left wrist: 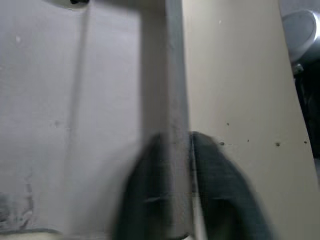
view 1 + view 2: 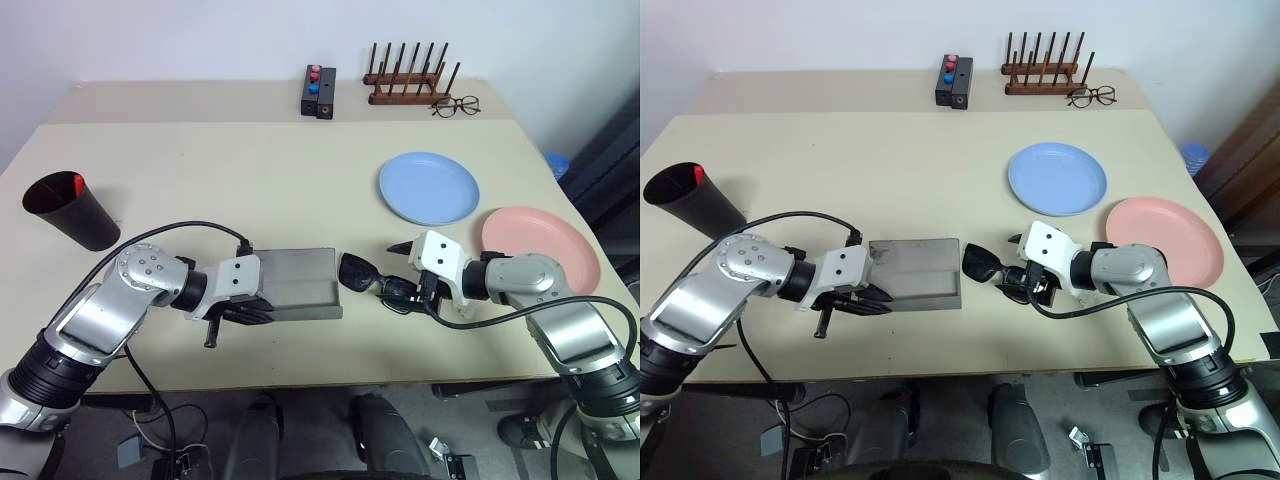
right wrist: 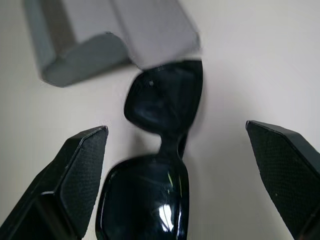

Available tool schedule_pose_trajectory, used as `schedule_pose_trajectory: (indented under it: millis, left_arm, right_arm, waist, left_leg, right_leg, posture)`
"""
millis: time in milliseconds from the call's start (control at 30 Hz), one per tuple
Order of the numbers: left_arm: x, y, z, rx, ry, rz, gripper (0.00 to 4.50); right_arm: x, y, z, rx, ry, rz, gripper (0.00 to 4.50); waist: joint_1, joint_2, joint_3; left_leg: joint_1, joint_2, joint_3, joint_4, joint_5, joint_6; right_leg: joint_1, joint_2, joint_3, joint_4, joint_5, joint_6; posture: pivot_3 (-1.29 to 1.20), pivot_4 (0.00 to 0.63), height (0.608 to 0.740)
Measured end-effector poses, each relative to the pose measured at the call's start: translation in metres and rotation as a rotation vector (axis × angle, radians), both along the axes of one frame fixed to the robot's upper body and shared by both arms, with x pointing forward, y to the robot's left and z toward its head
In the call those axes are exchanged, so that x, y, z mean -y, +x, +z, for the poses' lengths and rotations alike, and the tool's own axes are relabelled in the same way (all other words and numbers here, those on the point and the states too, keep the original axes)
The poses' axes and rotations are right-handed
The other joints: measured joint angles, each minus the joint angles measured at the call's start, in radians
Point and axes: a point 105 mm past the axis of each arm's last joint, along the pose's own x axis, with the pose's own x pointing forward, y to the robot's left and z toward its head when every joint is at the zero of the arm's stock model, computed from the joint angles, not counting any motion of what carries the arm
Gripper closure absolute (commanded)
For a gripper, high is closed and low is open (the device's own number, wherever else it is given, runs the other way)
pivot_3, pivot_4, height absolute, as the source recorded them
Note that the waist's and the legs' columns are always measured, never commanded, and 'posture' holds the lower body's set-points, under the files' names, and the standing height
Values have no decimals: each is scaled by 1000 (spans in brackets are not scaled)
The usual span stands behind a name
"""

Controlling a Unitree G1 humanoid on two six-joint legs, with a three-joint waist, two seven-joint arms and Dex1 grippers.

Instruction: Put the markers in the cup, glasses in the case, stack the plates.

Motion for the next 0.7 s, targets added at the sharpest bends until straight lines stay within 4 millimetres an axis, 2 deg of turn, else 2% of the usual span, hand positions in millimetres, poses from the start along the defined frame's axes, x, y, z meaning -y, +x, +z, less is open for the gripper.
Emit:
schedule_pose_trajectory:
  millis: [33,233,367,467,567,700]
  left_arm:
    - [-1,1,3,5,-15,6,1678]
    - [-10,8,28,49,-122,92,1678]
    - [-24,13,31,120,-193,196,1678]
    - [-23,16,35,158,-319,272,1678]
    - [-23,8,36,188,-385,292,1678]
    - [-19,-7,28,187,-421,288,1678]
  right_arm:
    - [0,0,0,-4,-2,-3,0]
    - [-2,-1,2,-21,-44,-38,0]
    - [-3,2,10,5,-91,-100,0]
    - [-7,2,7,6,-137,-141,0]
    - [-12,1,2,15,-190,-160,0]
    - [-20,0,-2,24,-231,-192,0]
  waist:
    - [0,0,0]
    - [-1,0,0]
    - [-1,0,0]
    - [3,0,0]
    - [2,0,0]
    - [-1,0,0]
  left_leg:
    - [0,0,0,0,0,0]
    - [0,0,0,0,0,0]
    - [0,0,0,0,0,0]
    - [0,0,0,1,0,0]
    - [0,0,0,1,0,0]
    - [0,0,0,0,0,0]
  right_leg:
    - [0,0,0,0,0,0]
    - [0,0,0,0,0,0]
    - [0,0,0,0,0,0]
    - [0,0,0,0,0,0]
    - [0,-1,0,0,0,0]
    - [0,0,0,1,0,0]
  posture:
    - [0,150,738]
    - [0,150,738]
    - [0,150,738]
    - [0,150,738]
    - [0,150,738]
    - [0,150,738]
